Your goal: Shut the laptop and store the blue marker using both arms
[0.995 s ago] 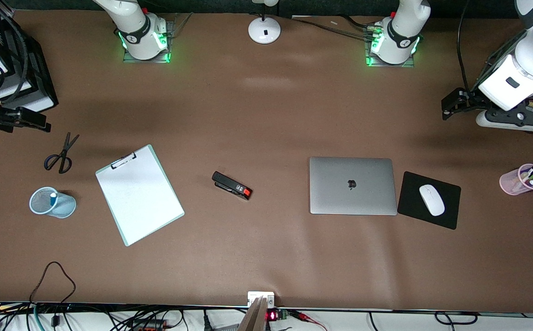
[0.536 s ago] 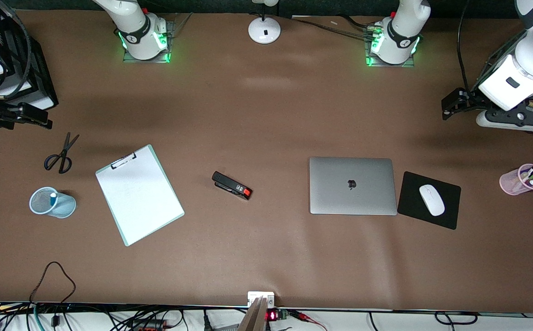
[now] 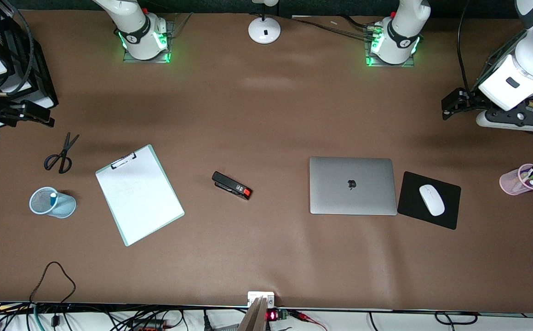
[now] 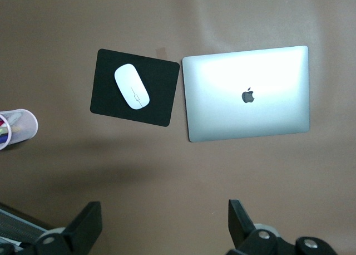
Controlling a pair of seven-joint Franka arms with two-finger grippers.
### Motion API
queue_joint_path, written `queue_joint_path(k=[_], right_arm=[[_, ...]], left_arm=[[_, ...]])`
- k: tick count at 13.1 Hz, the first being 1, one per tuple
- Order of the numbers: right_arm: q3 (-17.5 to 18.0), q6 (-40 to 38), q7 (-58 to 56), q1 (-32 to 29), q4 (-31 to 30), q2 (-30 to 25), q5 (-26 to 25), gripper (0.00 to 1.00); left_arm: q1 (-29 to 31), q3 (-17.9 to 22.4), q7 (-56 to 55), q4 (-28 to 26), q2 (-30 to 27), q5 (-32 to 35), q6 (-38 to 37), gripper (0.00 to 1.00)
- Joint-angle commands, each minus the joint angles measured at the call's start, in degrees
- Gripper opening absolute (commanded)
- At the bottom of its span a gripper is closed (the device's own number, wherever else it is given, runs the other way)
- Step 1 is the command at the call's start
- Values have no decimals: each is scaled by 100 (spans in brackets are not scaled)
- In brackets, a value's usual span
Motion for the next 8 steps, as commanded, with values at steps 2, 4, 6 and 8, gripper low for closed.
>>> queue_joint_path(k=[2, 4, 6, 8], right_arm=[[35, 27, -237, 7, -277, -295, -108, 100], [35, 27, -256, -1, -268, -295, -108, 100], [35, 18, -204, -1, -268, -295, -108, 100], [26, 9, -195, -10, -260, -286, -108, 100]], left_arm=[[82, -51, 148, 47, 8, -67, -100, 100], [73, -51, 252, 47, 0, -76, -109, 100], [82, -51, 271, 47, 8, -76, -109, 100], [82, -51, 271, 47, 9, -76, -109, 100]])
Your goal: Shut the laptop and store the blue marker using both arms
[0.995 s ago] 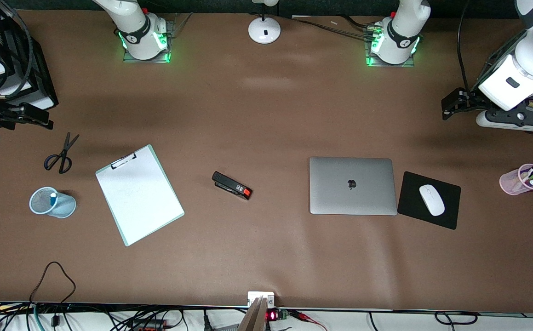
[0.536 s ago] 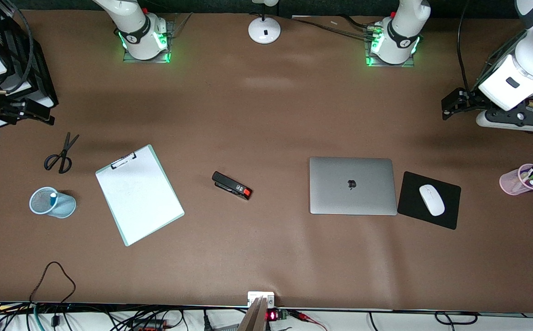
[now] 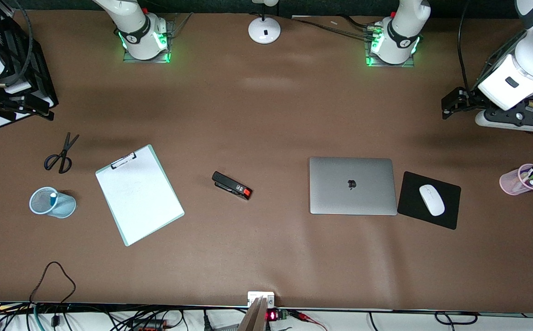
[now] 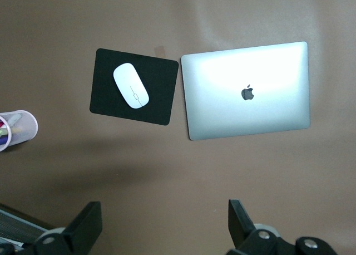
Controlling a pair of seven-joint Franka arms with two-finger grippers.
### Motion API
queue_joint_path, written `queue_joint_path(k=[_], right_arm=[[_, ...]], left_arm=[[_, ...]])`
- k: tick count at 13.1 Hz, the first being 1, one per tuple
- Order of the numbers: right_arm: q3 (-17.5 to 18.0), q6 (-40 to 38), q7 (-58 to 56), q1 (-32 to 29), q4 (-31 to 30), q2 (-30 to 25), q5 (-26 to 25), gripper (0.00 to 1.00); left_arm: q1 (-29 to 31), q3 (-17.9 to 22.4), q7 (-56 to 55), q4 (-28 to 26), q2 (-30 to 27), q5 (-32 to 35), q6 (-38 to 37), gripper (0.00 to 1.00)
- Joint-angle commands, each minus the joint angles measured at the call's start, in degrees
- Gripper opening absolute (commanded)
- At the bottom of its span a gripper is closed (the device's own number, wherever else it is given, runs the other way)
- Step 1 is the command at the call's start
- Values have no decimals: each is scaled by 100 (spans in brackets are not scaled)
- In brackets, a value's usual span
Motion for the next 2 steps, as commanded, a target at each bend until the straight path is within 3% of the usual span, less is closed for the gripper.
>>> queue_joint_path(k=[1, 2], right_arm=[[23, 20, -13, -10, -124, -133, -104, 100], [23, 11, -4, -1, -124, -133, -104, 100]], left_arm=[[79, -50, 165, 47, 0, -76, -76, 100], [79, -50, 165, 47, 8, -76, -76, 100]])
